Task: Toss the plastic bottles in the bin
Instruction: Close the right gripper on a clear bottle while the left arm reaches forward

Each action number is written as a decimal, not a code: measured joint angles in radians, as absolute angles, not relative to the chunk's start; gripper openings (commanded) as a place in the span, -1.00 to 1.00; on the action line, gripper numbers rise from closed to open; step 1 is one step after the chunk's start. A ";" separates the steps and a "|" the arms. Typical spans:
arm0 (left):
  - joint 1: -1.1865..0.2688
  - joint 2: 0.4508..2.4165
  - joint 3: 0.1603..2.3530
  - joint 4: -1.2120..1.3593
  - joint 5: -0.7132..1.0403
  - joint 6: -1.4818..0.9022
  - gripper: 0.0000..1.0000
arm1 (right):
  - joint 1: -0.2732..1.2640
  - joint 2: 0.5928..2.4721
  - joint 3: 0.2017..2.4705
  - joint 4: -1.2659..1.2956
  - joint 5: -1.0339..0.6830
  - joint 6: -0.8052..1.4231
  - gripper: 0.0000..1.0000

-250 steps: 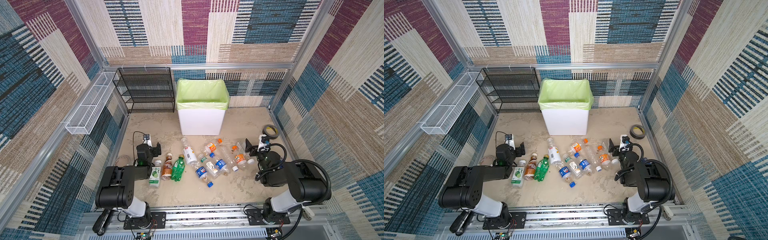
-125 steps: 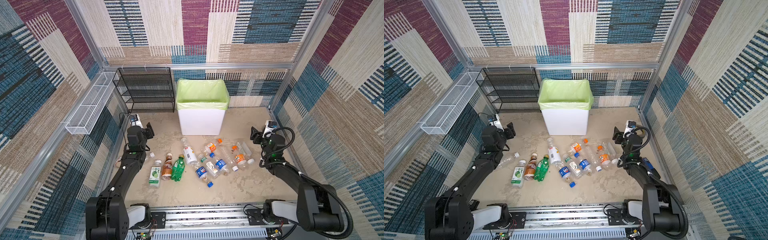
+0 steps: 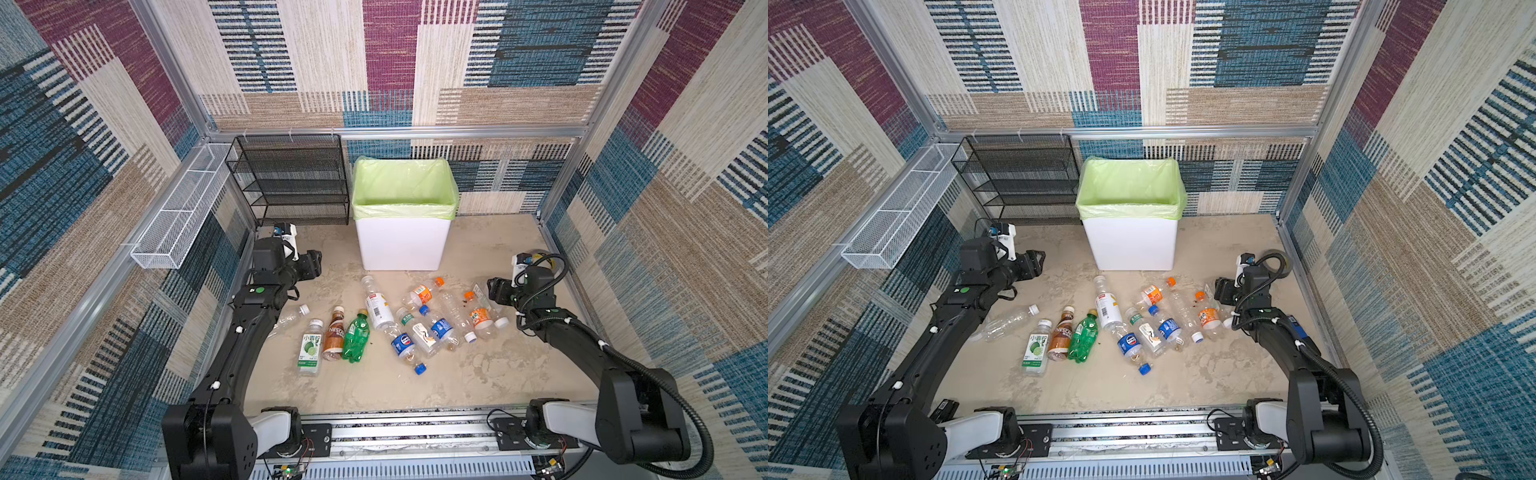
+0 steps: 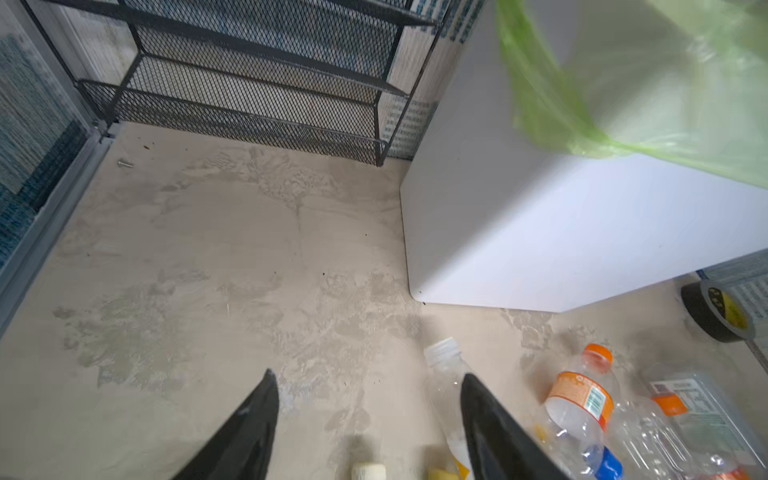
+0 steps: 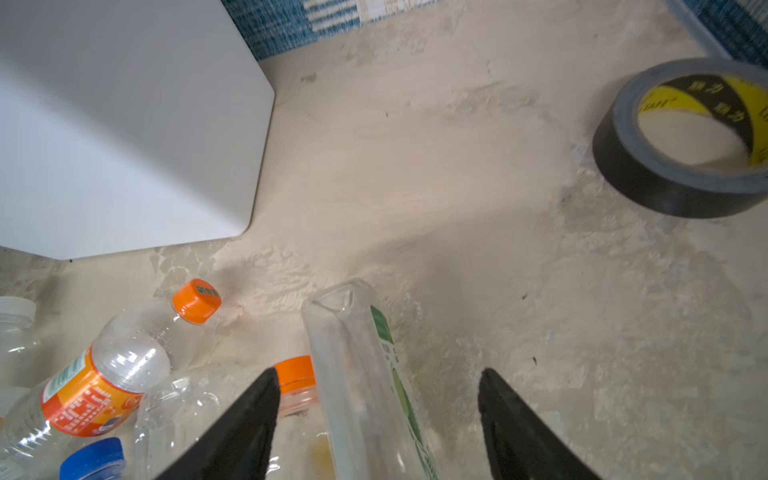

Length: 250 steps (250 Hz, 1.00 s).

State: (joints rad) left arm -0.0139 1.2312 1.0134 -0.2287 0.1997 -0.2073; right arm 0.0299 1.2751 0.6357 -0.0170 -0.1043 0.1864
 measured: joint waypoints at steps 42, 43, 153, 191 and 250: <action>-0.013 1.237 1.014 -0.229 0.248 -0.213 0.40 | 0.051 1.343 0.672 -0.058 -0.104 0.158 0.55; -0.013 1.237 1.014 -0.229 0.249 -0.213 0.40 | 0.051 1.344 0.672 -0.059 -0.104 0.158 0.56; -0.013 1.214 1.013 -0.229 0.268 -0.213 0.42 | 0.061 1.437 0.691 -0.069 -0.096 0.140 0.44; -0.013 1.214 1.013 -0.229 0.269 -0.214 0.42 | 0.064 1.473 0.694 -0.068 -0.094 0.141 0.30; -0.013 1.214 1.012 -0.233 0.268 -0.214 0.41 | 0.065 1.489 0.702 -0.065 -0.077 0.153 0.01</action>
